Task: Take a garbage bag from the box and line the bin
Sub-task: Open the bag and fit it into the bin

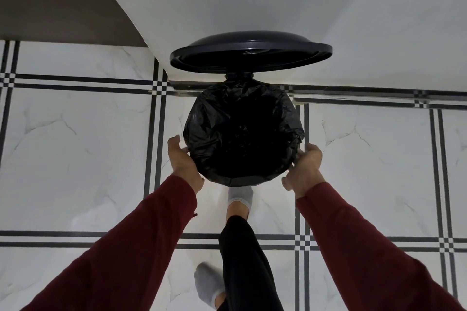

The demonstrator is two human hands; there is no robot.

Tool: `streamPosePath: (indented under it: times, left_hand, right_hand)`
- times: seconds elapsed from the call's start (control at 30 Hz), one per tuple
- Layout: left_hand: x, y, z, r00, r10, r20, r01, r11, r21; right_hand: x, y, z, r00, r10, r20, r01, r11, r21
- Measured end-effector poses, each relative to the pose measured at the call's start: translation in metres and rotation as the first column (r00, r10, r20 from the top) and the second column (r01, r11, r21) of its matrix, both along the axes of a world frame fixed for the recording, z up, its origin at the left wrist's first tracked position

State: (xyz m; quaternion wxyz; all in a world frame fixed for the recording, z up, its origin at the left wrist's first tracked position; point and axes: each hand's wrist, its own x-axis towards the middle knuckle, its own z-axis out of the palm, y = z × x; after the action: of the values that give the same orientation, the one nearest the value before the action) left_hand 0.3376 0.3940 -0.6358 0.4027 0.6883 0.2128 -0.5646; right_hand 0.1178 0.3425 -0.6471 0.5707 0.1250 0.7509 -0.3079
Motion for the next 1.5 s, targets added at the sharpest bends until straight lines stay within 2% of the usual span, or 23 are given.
streamPosePath:
  times: [0.13, 0.23, 0.4, 0.47, 0.53, 0.6, 0.73, 0.8, 0.87, 0.9, 0.93, 0.97, 1.0, 1.07, 1.1, 1.2, 1.27, 1.3, 1.37, 1.4, 1.43, 1.5]
  left_hand:
    - [-0.003, 0.006, -0.006, 0.989, 0.026, -0.145, -0.013, 0.996, 0.086]
    - [-0.006, 0.012, -0.005, 0.968, 0.097, -0.231, -0.094, 0.995, 0.025]
    - [-0.003, 0.014, -0.019, 0.985, 0.046, -0.164, -0.053, 0.998, -0.041]
    - [0.001, 0.016, -0.017, 0.994, 0.015, -0.106, -0.013, 1.0, 0.019]
    - [0.003, 0.018, -0.015, 0.997, -0.014, -0.073, 0.018, 0.998, 0.061]
    - [0.001, 0.016, -0.013, 0.997, 0.013, -0.073, -0.011, 0.999, 0.032]
    - [-0.001, 0.011, -0.013, 0.999, 0.011, -0.041, -0.01, 1.0, 0.025]
    - [0.001, 0.007, -0.012, 1.0, -0.029, -0.001, 0.029, 0.998, 0.057]
    - [0.004, -0.001, -0.015, 0.972, -0.135, 0.191, 0.101, 0.979, 0.177]
    - [0.006, -0.003, -0.016, 0.92, -0.214, 0.328, 0.127, 0.955, 0.269]
    - [0.006, -0.007, -0.013, 0.848, -0.257, 0.463, 0.117, 0.944, 0.31]
    - [0.007, -0.013, -0.01, 0.777, -0.264, 0.571, 0.112, 0.951, 0.287]
    - [0.006, -0.019, -0.006, 0.714, -0.249, 0.654, 0.135, 0.966, 0.22]
    - [0.006, -0.032, -0.004, 0.616, -0.283, 0.735, 0.288, 0.95, 0.124]
    - [0.008, -0.038, -0.007, 0.603, -0.335, 0.724, 0.358, 0.925, 0.13]
    - [0.019, -0.064, -0.013, 0.658, -0.493, 0.57, 0.46, 0.862, 0.214]
    - [0.031, -0.075, -0.024, 0.616, -0.614, 0.494, 0.578, 0.778, 0.246]
    - [0.037, -0.078, -0.032, 0.591, -0.655, 0.471, 0.629, 0.74, 0.239]
    - [0.046, -0.08, -0.043, 0.609, -0.673, 0.421, 0.67, 0.72, 0.181]
    - [0.047, -0.081, -0.042, 0.628, -0.665, 0.405, 0.672, 0.725, 0.15]
    - [0.049, -0.082, -0.042, 0.656, -0.651, 0.382, 0.664, 0.738, 0.117]
    - [0.052, -0.083, -0.046, 0.727, -0.594, 0.346, 0.61, 0.789, 0.073]
  right_hand:
    - [0.01, 0.01, 0.008, 0.996, -0.018, 0.087, 0.018, 1.0, 0.008]
    - [0.023, 0.006, 0.009, 0.993, -0.026, 0.112, 0.029, 0.999, -0.022]
    - [0.016, 0.011, -0.001, 0.985, -0.051, 0.165, 0.056, 0.998, -0.024]
    - [0.01, 0.013, -0.003, 0.975, -0.066, 0.214, 0.068, 0.998, -0.003]
    - [0.005, 0.014, 0.002, 0.983, -0.048, 0.176, 0.044, 0.999, 0.026]
    - [0.003, 0.014, 0.0, 0.989, -0.049, 0.138, 0.05, 0.999, -0.004]
    - [0.004, 0.015, -0.009, 0.954, -0.077, 0.288, 0.098, 0.993, -0.06]
    - [0.003, 0.01, -0.003, 0.978, 0.019, 0.207, -0.015, 1.0, -0.018]
    - [0.0, 0.003, 0.002, 0.986, 0.166, -0.027, -0.166, 0.986, -0.007]
    - [-0.002, 0.001, 0.002, 0.945, 0.238, -0.223, -0.249, 0.968, -0.023]
    - [-0.004, -0.002, 0.0, 0.849, 0.284, -0.445, -0.346, 0.936, -0.065]
    - [-0.005, -0.005, -0.003, 0.741, 0.296, -0.603, -0.449, 0.886, -0.117]
    - [-0.005, -0.009, -0.006, 0.648, 0.32, -0.692, -0.559, 0.817, -0.145]
    - [0.0, -0.021, -0.006, 0.522, 0.428, -0.737, -0.736, 0.664, -0.136]
    - [0.003, -0.03, -0.002, 0.482, 0.493, -0.724, -0.792, 0.598, -0.12]
    - [0.006, -0.064, -0.004, 0.399, 0.665, -0.631, -0.864, 0.502, -0.017]
    - [0.004, -0.085, -0.003, 0.361, 0.771, -0.524, -0.891, 0.451, 0.049]
    - [0.002, -0.093, -0.003, 0.443, 0.78, -0.443, -0.867, 0.499, 0.012]
    - [-0.001, -0.104, -0.009, 0.696, 0.686, -0.212, -0.714, 0.692, -0.105]
    - [0.0, -0.107, -0.013, 0.758, 0.636, -0.146, -0.652, 0.746, -0.136]
    - [0.001, -0.109, -0.015, 0.771, 0.63, -0.093, -0.636, 0.757, -0.147]
    - [0.003, -0.109, -0.017, 0.754, 0.651, -0.084, -0.656, 0.743, -0.129]
